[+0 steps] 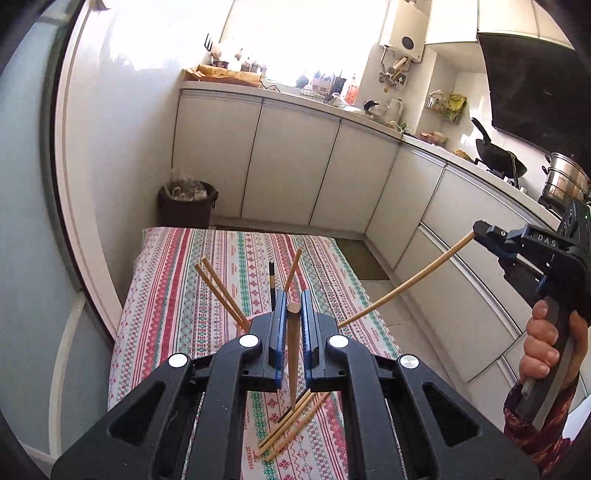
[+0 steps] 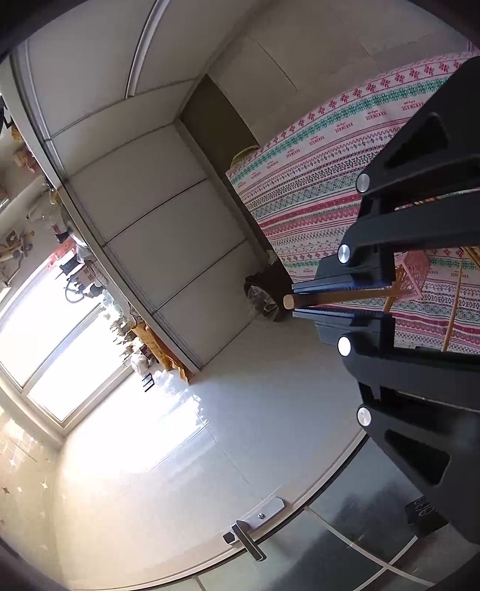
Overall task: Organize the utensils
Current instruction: 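Drop the left tool's chopstick into the holder while the right tool releases its own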
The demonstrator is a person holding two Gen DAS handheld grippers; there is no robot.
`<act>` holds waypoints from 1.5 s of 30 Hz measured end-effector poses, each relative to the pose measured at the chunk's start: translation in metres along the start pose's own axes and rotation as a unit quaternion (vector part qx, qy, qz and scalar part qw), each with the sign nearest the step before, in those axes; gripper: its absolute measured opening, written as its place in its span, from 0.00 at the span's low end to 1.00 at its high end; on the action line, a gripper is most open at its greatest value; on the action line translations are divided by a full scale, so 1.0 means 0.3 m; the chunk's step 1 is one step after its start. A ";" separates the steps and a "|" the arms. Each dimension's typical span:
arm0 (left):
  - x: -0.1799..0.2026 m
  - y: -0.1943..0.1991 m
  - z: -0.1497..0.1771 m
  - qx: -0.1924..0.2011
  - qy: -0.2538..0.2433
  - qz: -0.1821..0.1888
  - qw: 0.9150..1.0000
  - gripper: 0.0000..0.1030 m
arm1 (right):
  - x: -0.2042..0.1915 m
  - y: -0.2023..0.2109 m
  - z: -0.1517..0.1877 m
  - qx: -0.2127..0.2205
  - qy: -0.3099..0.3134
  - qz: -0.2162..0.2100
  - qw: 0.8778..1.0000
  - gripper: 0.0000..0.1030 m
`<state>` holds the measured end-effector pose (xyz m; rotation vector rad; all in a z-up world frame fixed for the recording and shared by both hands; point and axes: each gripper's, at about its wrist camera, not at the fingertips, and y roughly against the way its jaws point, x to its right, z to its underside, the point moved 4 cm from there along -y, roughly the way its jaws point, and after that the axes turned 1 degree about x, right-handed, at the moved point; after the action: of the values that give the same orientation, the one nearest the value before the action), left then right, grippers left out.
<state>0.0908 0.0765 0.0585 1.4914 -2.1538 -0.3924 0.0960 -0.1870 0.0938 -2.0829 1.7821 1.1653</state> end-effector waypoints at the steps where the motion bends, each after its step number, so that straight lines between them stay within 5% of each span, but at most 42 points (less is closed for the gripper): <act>1: 0.010 0.002 -0.026 0.005 -0.003 -0.002 1.000 0.06 | 0.006 0.002 -0.004 0.002 -0.002 0.001 1.000 0.08; 12: 0.065 -0.051 -0.297 0.048 -0.039 -0.042 0.997 0.06 | 0.096 -0.006 -0.053 0.007 -0.027 0.015 1.000 0.08; 18: 0.002 -0.220 -0.236 0.002 -0.030 -0.065 0.997 0.08 | 0.108 -0.032 -0.063 0.005 -0.027 0.021 0.999 0.08; 20: -0.038 -0.271 -0.180 -0.022 -0.011 -0.073 0.997 0.17 | 0.097 -0.047 -0.058 0.004 -0.025 0.019 1.000 0.08; 22: -0.073 -0.247 -0.155 -0.008 0.021 -0.061 0.998 0.31 | 0.075 -0.063 -0.050 0.003 -0.018 0.016 1.000 0.08; 30: -0.168 0.057 -0.164 0.120 0.118 -0.039 0.985 0.46 | -0.025 -0.193 0.036 0.004 0.032 0.028 0.999 0.08; 39: -0.236 0.068 -0.137 0.105 0.132 -0.042 0.985 0.48 | -0.055 -0.381 0.159 -0.026 0.074 0.045 0.996 0.08; 42: -0.253 0.051 -0.125 0.094 0.135 -0.045 0.985 0.48 | -0.056 -0.430 0.206 -0.053 0.083 0.050 0.994 0.16; 43: -0.256 0.048 -0.123 0.091 0.135 -0.047 0.986 0.48 | -0.057 -0.431 0.214 -0.053 0.083 0.048 0.994 0.30; 45: -0.260 0.046 -0.120 0.089 0.136 -0.049 0.986 0.49 | -0.064 -0.413 0.212 -0.044 0.085 0.047 0.994 0.40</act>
<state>0.1218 0.1555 0.0779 1.6457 -1.9457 -0.0243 0.1789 -0.1014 0.0191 -2.2302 1.9564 1.1401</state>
